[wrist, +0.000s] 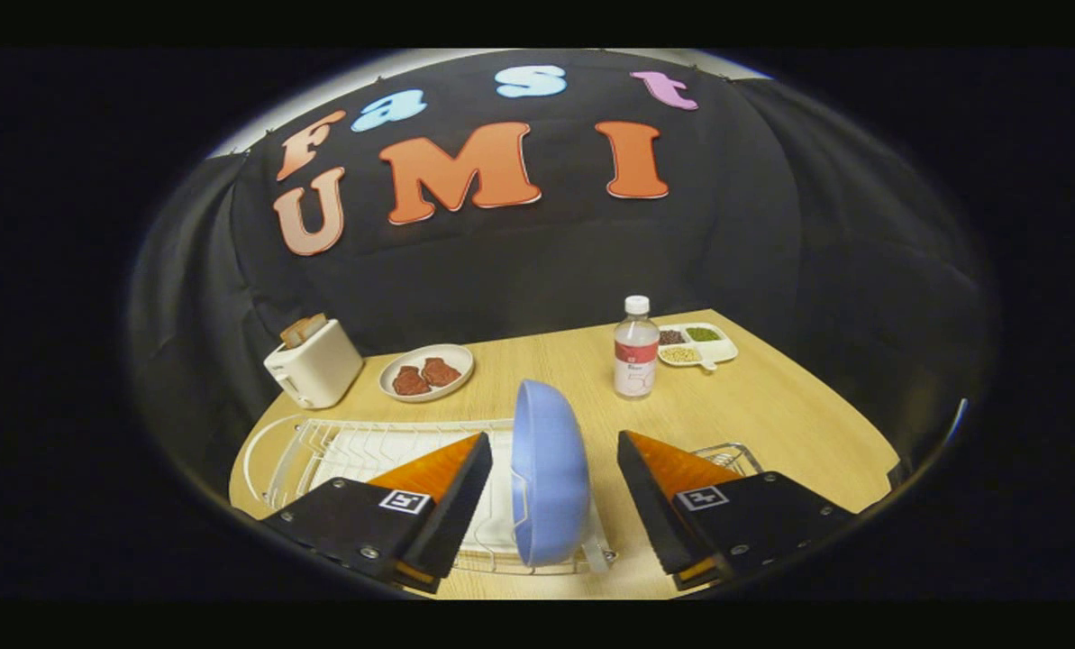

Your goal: Take the plate from the dish rack, then take the spoon from the basket and place it into the plate.

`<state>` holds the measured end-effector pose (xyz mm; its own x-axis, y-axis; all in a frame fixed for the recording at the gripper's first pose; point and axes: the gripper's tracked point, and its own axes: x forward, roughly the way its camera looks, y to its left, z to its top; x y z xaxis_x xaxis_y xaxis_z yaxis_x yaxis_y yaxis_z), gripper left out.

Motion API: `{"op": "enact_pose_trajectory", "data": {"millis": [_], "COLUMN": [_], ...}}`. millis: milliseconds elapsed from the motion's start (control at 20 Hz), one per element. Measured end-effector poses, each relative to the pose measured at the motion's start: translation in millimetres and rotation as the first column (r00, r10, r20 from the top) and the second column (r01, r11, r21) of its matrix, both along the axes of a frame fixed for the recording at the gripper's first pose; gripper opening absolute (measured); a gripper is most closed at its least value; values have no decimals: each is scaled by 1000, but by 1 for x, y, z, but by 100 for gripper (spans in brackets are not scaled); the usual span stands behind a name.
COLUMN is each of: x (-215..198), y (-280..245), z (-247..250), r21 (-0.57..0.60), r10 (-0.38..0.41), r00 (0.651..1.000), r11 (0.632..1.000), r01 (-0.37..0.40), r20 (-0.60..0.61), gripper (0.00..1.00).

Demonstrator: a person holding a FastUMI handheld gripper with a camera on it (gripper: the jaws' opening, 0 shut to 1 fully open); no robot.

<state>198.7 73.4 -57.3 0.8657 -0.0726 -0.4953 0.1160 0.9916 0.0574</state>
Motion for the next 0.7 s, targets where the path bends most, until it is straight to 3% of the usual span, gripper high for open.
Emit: {"op": "enact_pose_trajectory", "data": {"millis": [100,300,700], "x": [6,7,10], "y": [-3,-12,-10], "z": [-13,-11,21], "r21": [-41,-153,-327], "r10": [-21,-90,-89], "r00": [999,995,996], "r11": [999,985,941], "r01": [19,83,89], "r20": [-38,-35,17], "gripper": [73,30,23]}}
